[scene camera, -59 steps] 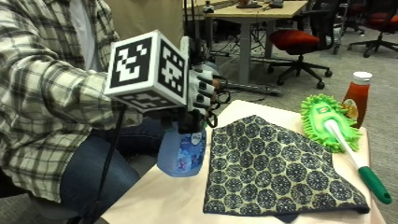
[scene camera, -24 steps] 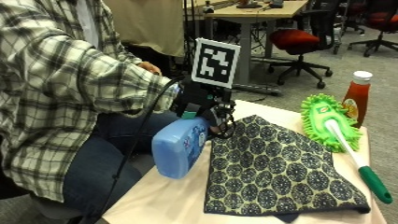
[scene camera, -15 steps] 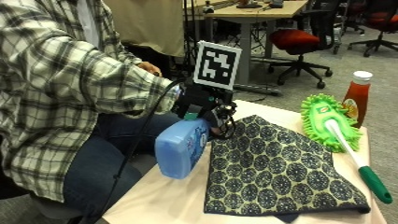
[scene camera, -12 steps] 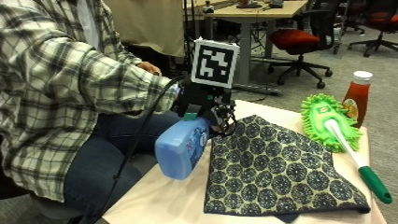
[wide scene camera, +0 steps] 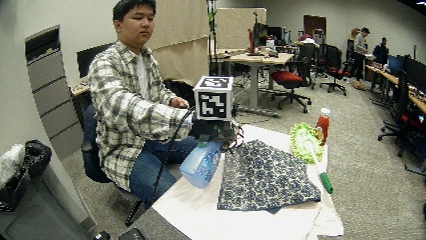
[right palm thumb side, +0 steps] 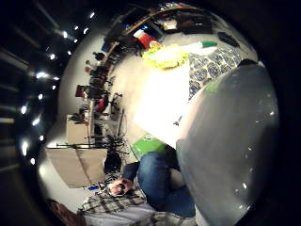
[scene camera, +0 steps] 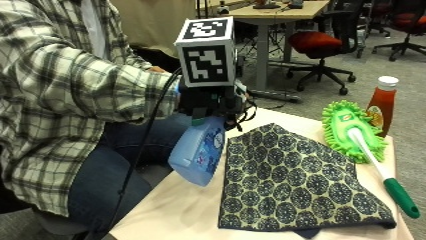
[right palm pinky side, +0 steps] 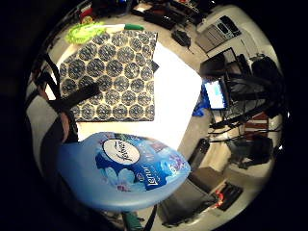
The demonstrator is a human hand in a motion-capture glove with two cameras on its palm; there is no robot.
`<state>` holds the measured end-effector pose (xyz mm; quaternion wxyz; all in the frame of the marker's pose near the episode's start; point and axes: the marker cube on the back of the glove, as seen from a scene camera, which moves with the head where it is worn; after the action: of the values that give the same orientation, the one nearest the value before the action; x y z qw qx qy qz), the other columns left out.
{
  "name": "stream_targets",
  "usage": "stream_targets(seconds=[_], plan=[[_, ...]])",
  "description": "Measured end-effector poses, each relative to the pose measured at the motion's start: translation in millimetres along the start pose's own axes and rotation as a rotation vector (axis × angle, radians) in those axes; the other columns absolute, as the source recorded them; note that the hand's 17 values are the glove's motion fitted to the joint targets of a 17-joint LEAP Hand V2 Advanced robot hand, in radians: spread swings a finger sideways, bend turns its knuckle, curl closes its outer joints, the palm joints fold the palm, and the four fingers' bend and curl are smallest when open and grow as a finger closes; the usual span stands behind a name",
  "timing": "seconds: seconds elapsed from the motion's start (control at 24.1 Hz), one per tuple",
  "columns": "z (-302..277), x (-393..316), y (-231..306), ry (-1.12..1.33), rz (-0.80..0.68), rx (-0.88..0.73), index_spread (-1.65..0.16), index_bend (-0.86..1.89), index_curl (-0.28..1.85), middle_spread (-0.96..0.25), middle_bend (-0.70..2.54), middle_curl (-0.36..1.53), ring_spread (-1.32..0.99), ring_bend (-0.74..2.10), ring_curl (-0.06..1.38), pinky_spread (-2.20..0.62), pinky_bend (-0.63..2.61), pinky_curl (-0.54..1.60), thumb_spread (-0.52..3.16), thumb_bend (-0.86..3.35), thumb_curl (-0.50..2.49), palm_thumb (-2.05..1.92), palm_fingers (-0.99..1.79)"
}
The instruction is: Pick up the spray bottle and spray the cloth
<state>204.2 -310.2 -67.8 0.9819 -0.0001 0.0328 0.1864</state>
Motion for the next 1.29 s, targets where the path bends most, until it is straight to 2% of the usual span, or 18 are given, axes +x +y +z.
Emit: stream_targets(seconds=[0.37,0.62,0.83,1.29], plan=[[-28.2,-9.5,3.4,-0.491,-0.033,0.183,-0.27,0.37,0.62,-0.14,0.64,0.54,-0.2,0.69,0.5,-0.2,0.44,0.47,-0.08,-0.03,0.75,1.11,1.33],[-31.7,-32.7,-0.2,-0.77,-0.137,0.257,-0.27,0.37,0.62,-0.14,0.64,0.54,-0.2,0.67,0.5,-0.2,0.45,0.47,-0.07,-0.03,0.75,1.11,1.32],[-28.8,-61.6,-14.0,-0.924,-0.227,0.271,-0.27,0.36,0.62,-0.13,0.64,0.54,-0.2,0.67,0.5,-0.19,0.45,0.47,-0.06,-0.03,0.75,1.11,1.32],[14.3,-103.0,-75.3,-1.082,-0.28,0.268,-0.28,0.35,0.62,-0.12,0.63,0.54,-0.19,0.65,0.5,-0.18,0.45,0.47,-0.04,-0.03,0.76,1.12,1.3]])
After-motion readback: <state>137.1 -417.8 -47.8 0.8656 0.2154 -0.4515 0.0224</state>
